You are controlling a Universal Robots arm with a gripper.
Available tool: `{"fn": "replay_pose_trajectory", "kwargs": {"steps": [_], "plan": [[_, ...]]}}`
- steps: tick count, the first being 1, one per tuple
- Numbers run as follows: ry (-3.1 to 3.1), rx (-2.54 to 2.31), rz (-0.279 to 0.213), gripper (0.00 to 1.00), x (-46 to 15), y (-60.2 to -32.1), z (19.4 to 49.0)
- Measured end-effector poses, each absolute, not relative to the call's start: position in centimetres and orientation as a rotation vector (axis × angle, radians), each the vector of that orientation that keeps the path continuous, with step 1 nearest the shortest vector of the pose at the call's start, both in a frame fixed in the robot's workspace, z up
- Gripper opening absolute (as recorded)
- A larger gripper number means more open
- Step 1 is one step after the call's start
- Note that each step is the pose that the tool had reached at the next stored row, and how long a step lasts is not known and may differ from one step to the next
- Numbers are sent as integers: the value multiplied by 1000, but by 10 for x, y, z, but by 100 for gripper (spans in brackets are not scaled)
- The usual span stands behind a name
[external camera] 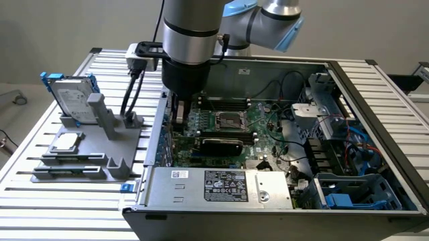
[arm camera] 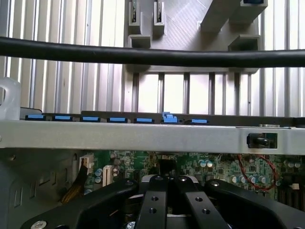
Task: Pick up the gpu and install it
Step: 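Press down on the gpu until it lock into place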
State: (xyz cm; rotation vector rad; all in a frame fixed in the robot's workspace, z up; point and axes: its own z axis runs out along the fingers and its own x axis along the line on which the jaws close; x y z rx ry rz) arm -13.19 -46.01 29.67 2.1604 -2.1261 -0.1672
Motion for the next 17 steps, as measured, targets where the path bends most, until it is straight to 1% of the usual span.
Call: {"fn": "replay_pose_trajectory", "kwargs": {"steps": [17], "plan": [[-2144, 2113, -177, 11, -132, -461, 297]]}}
